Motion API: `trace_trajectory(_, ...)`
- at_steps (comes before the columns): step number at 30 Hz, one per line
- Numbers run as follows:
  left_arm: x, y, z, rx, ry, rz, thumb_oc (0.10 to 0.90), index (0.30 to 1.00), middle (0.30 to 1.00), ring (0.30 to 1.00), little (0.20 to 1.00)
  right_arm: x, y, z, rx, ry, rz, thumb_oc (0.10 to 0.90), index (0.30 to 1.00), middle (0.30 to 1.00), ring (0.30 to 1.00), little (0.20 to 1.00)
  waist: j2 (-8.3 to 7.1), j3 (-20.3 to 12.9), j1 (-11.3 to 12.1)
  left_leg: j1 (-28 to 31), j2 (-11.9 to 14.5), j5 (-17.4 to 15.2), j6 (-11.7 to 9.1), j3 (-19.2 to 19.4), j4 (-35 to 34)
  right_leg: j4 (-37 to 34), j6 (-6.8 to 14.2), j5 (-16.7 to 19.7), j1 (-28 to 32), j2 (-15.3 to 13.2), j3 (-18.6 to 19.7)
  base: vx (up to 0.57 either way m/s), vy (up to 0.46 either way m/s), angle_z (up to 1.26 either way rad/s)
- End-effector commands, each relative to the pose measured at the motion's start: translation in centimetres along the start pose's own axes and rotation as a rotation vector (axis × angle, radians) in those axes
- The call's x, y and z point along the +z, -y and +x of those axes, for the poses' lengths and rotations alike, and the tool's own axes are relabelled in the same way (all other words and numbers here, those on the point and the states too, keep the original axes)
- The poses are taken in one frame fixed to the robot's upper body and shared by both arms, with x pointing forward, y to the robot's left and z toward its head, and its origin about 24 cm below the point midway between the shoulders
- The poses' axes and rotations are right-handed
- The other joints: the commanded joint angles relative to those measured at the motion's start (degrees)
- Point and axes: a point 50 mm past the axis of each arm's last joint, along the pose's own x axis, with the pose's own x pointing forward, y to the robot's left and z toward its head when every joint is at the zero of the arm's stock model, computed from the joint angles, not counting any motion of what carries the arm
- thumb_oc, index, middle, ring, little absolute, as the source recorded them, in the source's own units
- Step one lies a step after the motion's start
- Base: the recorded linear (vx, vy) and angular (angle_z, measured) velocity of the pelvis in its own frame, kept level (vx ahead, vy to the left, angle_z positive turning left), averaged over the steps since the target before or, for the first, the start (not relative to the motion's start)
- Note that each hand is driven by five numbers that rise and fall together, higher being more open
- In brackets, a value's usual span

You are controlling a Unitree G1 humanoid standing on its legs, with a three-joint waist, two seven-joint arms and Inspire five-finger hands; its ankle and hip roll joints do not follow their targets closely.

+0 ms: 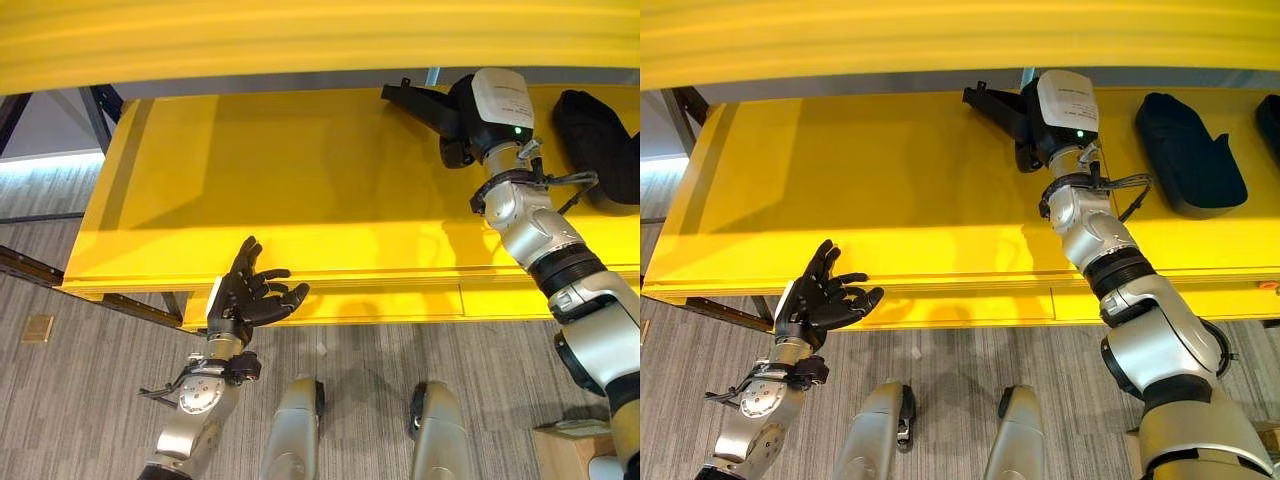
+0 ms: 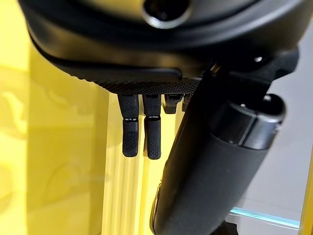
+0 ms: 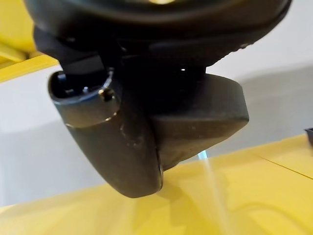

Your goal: Move parts from the plastic box to the shelf.

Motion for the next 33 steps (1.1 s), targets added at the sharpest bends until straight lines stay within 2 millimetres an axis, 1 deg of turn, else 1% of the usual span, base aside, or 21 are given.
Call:
trace_trajectory(1, 3.0, 0.7, 1.1, -0.017, 0.171, 0.009, 0.900, 1.000, 1.000, 1.000, 1.000, -0.7, 3.3, 1.3, -0.173, -0.061, 0.059, 0.400, 0.300, 0.300, 0.300, 0.300, 0.23, -2.1, -0.9, -0.7, 1.9, 1.0, 0.4, -4.3, -2.5, 0.0, -3.3, -5.2, 4.1, 0.4, -0.1, -0.03, 0.000, 0.01)
trace_trajectory(5, 3.0, 0.5, 1.1, -0.012, 0.171, 0.016, 0.900, 1.000, 1.000, 1.000, 1.000, -1.7, 4.0, 1.1, -0.210, -0.084, 0.062, 0.400, 0.300, 0.300, 0.300, 0.300, 0.31, -1.9, -1.2, -0.9, 2.0, 1.1, 0.3, -4.2, -2.5, 0.0, -3.3, -5.1, 3.6, 0.4, 0.1, 0.00, 0.000, 0.00)
trace_trajectory(7, 3.0, 0.5, 1.1, -0.010, 0.173, 0.024, 0.900, 1.000, 1.000, 1.000, 1.000, -2.6, 5.1, 0.8, -0.272, -0.102, 0.076, 0.400, 0.300, 0.300, 0.300, 0.300, 0.32, -1.6, -1.8, -1.0, 2.2, 1.1, 0.2, -4.0, -2.3, 0.0, -3.2, -5.0, 3.2, 0.8, 0.3, 0.00, 0.000, 0.00)
trace_trajectory(14, 2.9, 0.4, 1.1, -0.014, 0.164, 0.040, 0.900, 1.000, 1.000, 1.000, 1.000, -3.7, 5.7, 0.4, -0.311, -0.132, 0.087, 0.400, 0.300, 0.300, 0.300, 0.300, 0.30, -1.3, -2.4, -1.3, 2.5, 1.1, 0.0, -3.9, -2.2, 0.3, -3.2, -5.0, 2.7, 0.9, 0.6, 0.00, -0.003, -0.01)
trace_trajectory(19, 3.0, 0.2, 0.9, -0.014, 0.165, 0.045, 0.900, 1.000, 1.000, 1.000, 1.000, -4.4, 5.6, -0.1, -0.318, -0.153, 0.102, 0.400, 0.300, 0.300, 0.300, 0.300, 0.67, -1.1, -2.6, -1.5, 2.4, 1.0, 0.1, -3.9, -2.0, 0.7, -3.2, -5.2, 2.1, 1.1, 0.7, 0.00, -0.005, -0.01)
trace_trajectory(25, 3.0, 0.1, 0.9, -0.012, 0.168, 0.051, 0.900, 1.000, 1.000, 1.000, 1.000, -4.1, 4.8, -0.3, -0.299, -0.147, 0.120, 0.400, 0.300, 0.300, 0.300, 0.300, 0.71, -0.8, -2.6, -1.6, 2.2, 1.1, 0.2, -4.0, -2.1, 0.8, -3.2, -5.2, 1.9, 0.9, 0.7, 0.00, 0.000, 0.00)
trace_trajectory(33, 3.1, 0.3, 0.9, -0.019, 0.174, 0.042, 0.900, 1.000, 1.000, 1.000, 1.000, -2.3, 4.2, 0.2, -0.272, -0.100, 0.140, 0.400, 0.300, 0.300, 0.300, 0.300, 0.84, -0.5, -2.0, -2.2, 1.8, 1.3, 0.4, -4.3, -2.0, 0.7, -3.1, -4.8, 1.6, 0.7, 0.3, 0.00, 0.000, 0.00)
